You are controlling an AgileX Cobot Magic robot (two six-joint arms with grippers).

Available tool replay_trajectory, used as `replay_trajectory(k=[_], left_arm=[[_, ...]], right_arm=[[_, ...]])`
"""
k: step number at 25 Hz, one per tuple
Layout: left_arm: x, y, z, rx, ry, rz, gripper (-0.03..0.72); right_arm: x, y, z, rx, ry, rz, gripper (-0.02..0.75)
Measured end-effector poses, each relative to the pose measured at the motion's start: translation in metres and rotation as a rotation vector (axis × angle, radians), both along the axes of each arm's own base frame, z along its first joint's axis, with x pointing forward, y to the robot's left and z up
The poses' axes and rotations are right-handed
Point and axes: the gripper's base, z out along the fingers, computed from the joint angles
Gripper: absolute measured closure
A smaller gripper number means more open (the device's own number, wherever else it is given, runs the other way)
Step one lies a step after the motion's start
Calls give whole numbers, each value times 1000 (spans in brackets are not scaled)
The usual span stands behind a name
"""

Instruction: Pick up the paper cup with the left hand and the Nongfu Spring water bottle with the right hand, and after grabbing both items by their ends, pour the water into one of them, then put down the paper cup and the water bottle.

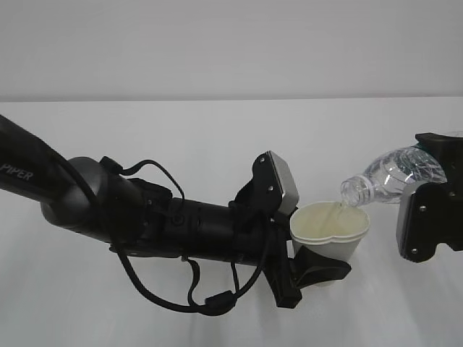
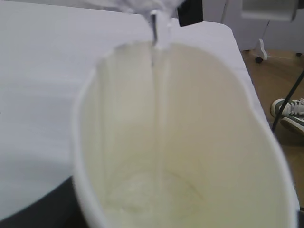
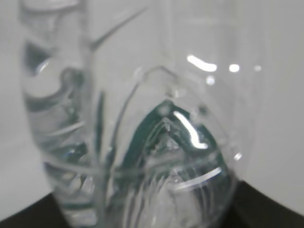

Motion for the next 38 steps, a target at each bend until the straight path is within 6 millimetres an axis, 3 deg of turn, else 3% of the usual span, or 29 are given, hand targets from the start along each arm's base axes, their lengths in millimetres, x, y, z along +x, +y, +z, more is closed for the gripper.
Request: replay_trajectory(k=[38], left_arm=[[0,0,0,0,0,0,265]], right_arm=[[0,0,0,-23,-3,6,342]])
